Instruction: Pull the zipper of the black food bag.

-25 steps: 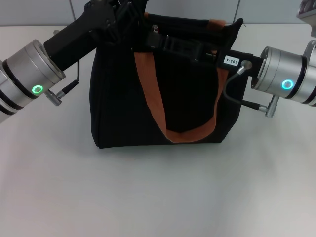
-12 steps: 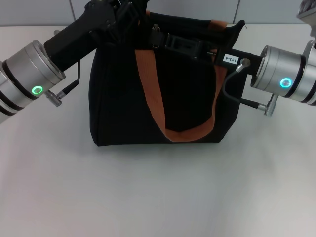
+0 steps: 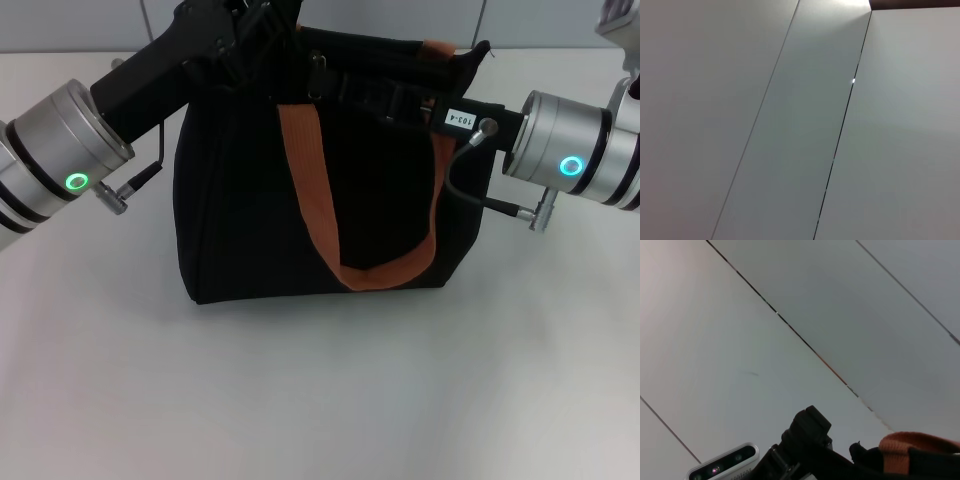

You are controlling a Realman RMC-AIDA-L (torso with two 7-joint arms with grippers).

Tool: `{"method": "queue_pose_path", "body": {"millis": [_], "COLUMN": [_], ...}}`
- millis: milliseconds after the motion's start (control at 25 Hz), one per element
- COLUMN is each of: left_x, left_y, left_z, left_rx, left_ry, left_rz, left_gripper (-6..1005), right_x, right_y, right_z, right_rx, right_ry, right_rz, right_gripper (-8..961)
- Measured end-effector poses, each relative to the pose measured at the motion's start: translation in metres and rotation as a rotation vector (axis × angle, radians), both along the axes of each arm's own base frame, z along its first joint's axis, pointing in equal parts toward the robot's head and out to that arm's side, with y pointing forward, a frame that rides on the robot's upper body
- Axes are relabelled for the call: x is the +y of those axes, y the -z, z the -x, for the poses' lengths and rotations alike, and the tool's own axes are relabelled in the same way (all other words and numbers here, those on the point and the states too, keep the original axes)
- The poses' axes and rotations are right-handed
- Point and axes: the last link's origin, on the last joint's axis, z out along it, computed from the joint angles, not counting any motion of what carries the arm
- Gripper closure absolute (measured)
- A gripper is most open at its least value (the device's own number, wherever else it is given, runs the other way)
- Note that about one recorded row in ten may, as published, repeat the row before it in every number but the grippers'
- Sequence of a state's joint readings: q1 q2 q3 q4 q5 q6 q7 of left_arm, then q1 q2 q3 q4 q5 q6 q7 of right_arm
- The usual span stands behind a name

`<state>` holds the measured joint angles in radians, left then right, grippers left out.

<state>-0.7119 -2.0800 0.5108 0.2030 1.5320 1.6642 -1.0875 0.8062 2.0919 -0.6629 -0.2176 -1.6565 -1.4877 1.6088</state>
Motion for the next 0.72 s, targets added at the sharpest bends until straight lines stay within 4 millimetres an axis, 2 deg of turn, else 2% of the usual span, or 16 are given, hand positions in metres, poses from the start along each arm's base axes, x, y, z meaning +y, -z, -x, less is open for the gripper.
{"method": "queue_pose_path", "body": {"millis": [160,360,720], "left_x": [0.0,0.0,-0.003], "left_y": [0.001,0.001,-0.003], "left_z": [-0.001,-0.001,0.012], "left_rx": [-0.003,0.001,0.006], "left_ry": [0.0,0.004,-0.039], "left_rz": [0.003,-0.005,-0.048], "left_gripper": [891,887,880], "right_x": [0.0,0.0,0.0], "right_y": [0.0,-0.002,-0.004], "right_z": [0.0,-0.003,-0.011], "right_rx": [-0.001,0.001,-0.002], "right_ry": [-0.002,0.006,0.041], "right_rz": [-0.001,-0.014,-0.026], "right_gripper": [873,955,955]}}
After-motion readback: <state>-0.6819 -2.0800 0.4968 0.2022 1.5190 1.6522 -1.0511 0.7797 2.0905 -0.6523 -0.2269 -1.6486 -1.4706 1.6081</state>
